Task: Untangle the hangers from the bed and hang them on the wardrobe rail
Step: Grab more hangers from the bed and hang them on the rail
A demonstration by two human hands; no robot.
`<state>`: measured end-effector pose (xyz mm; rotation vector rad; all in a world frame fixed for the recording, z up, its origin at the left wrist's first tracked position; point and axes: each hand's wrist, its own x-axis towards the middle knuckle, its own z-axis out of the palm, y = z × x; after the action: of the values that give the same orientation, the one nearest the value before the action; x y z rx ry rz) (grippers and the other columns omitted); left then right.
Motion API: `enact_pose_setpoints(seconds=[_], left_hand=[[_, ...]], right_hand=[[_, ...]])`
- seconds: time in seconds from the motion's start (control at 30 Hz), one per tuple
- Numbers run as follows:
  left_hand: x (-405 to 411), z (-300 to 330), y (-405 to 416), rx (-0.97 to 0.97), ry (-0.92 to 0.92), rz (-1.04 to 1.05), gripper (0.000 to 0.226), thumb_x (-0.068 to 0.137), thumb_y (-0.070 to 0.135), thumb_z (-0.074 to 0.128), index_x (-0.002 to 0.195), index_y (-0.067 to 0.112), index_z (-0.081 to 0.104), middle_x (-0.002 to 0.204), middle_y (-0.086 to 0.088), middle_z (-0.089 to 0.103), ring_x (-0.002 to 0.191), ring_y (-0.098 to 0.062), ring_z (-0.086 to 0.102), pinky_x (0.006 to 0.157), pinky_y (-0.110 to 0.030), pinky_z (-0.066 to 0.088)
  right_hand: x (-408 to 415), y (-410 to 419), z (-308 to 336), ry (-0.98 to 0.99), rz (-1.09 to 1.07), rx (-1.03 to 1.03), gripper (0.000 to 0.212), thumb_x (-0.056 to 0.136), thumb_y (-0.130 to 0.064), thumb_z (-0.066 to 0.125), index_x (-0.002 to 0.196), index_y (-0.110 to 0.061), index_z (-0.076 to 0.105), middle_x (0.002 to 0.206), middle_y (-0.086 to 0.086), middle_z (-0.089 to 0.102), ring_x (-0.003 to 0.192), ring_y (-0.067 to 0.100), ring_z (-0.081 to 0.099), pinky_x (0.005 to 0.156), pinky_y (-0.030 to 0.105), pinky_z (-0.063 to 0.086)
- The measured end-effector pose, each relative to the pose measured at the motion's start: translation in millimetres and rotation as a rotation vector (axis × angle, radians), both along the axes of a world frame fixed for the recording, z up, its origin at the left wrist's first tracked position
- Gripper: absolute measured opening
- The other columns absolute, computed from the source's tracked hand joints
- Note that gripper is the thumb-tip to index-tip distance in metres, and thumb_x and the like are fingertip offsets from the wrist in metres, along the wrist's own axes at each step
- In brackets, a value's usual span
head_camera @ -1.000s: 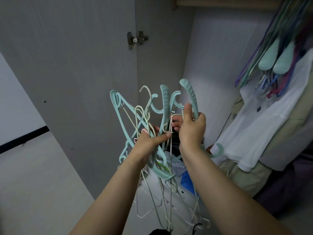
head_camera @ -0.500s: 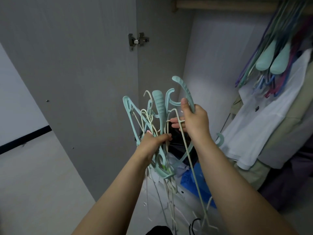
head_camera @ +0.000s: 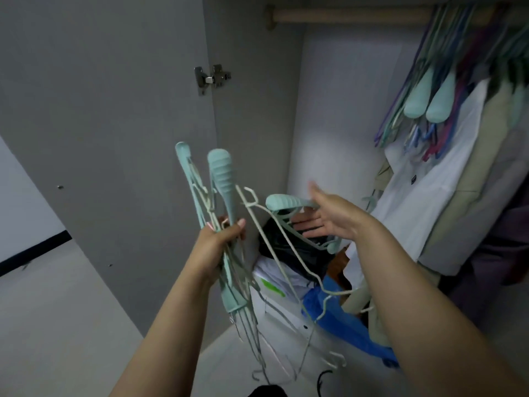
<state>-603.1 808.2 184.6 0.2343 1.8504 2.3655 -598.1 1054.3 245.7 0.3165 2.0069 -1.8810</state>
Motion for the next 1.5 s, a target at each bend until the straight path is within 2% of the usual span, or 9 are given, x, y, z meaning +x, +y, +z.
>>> enact_pose_setpoints(seconds=[0.13, 0.23, 0.37, 0.5, 0.67, 0.93, 1.07, 1.27, 1.5], left_hand=[[-4, -7, -19, -0.001, -0.045, -0.013, 0.019, 0.071, 0.027, 0.074, 0.076, 0.012, 0.063, 0.07, -0.008, 0.059, 0.073, -0.026, 0.058, 0.075, -0.041, 0.045], [0, -15, -29, -0.046, -0.028, -0.153, 0.015, 0.071, 0.025, 0.074, 0.075, 0.015, 0.062, 0.068, -0.005, 0.054, 0.062, -0.017, 0.051, 0.06, -0.031, 0.042], [7, -20, -32, -0.071, -0.048, -0.193, 0.02, 0.072, 0.02, 0.07, 0.086, 0.009, 0.06, 0.067, -0.002, 0.054, 0.058, -0.014, 0.052, 0.055, -0.022, 0.043], [8, -24, -31, -0.051, -0.056, -0.117, 0.028, 0.07, 0.03, 0.075, 0.076, 0.009, 0.058, 0.066, -0.006, 0.053, 0.059, -0.018, 0.049, 0.058, -0.032, 0.038], [7, -20, -25, -0.023, -0.07, -0.08, 0.035, 0.077, 0.031, 0.068, 0.101, 0.007, 0.074, 0.097, -0.011, 0.069, 0.085, -0.022, 0.056, 0.075, -0.032, 0.045], [2, -8, -21, 0.059, -0.003, -0.194, 0.07, 0.062, 0.035, 0.082, 0.124, 0.009, 0.062, 0.127, -0.008, 0.064, 0.113, -0.032, 0.061, 0.104, -0.044, 0.042], [-3, 4, -22, 0.18, 0.003, -0.205, 0.079, 0.051, 0.04, 0.091, 0.118, 0.008, 0.061, 0.123, -0.008, 0.066, 0.117, -0.034, 0.06, 0.105, -0.056, 0.038], [1, 11, -20, 0.204, 0.012, -0.131, 0.088, 0.038, 0.043, 0.094, 0.112, 0.006, 0.062, 0.106, -0.006, 0.073, 0.105, -0.02, 0.068, 0.08, -0.032, 0.056], [-2, 1, -19, 0.176, 0.014, -0.089, 0.048, 0.073, 0.024, 0.072, 0.116, 0.004, 0.062, 0.108, -0.006, 0.073, 0.103, -0.017, 0.068, 0.076, -0.025, 0.056]], right_hand=[[3, 4, -23, -0.124, 0.005, 0.075, 0.011, 0.096, -0.006, 0.038, 0.098, -0.008, 0.048, 0.095, 0.02, 0.056, 0.076, 0.03, 0.062, 0.072, 0.045, 0.055], [5, 10, -30, -0.111, 0.032, 0.174, 0.037, 0.095, 0.001, 0.039, 0.126, -0.019, 0.041, 0.117, 0.022, 0.054, 0.085, 0.038, 0.065, 0.084, 0.052, 0.052], [7, 10, -32, 0.059, 0.038, 0.571, 0.072, 0.099, -0.009, 0.038, 0.15, -0.035, -0.005, 0.125, 0.013, 0.052, 0.069, 0.024, 0.07, 0.055, 0.03, 0.054], [11, 11, -41, 0.187, -0.166, 0.478, 0.033, 0.1, -0.015, 0.044, 0.13, 0.0, 0.047, 0.079, 0.007, 0.056, 0.057, 0.02, 0.062, 0.065, 0.036, 0.054], [23, -10, -35, 0.138, -0.228, -0.108, 0.017, 0.096, -0.005, 0.05, 0.111, -0.011, 0.056, 0.073, 0.006, 0.055, 0.059, 0.016, 0.057, 0.075, 0.042, 0.053], [36, -27, -44, 0.364, 0.106, 0.71, 0.04, 0.095, -0.022, 0.051, 0.134, -0.017, 0.047, 0.117, 0.001, 0.06, 0.104, 0.016, 0.057, 0.088, 0.027, 0.043], [48, -29, -56, 0.45, 0.118, 0.675, 0.042, 0.1, -0.026, 0.044, 0.141, -0.022, 0.04, 0.105, -0.008, 0.057, 0.094, 0.004, 0.053, 0.084, 0.019, 0.039], [57, -25, -58, 0.645, 0.176, 0.796, 0.042, 0.097, -0.025, 0.051, 0.139, -0.028, 0.043, 0.135, -0.013, 0.051, 0.118, 0.004, 0.05, 0.096, 0.018, 0.038], [56, -7, -33, 0.477, 0.264, 0.614, 0.046, 0.09, -0.014, 0.062, 0.131, -0.032, 0.054, 0.087, -0.009, 0.061, 0.065, 0.001, 0.052, 0.068, 0.015, 0.046]])
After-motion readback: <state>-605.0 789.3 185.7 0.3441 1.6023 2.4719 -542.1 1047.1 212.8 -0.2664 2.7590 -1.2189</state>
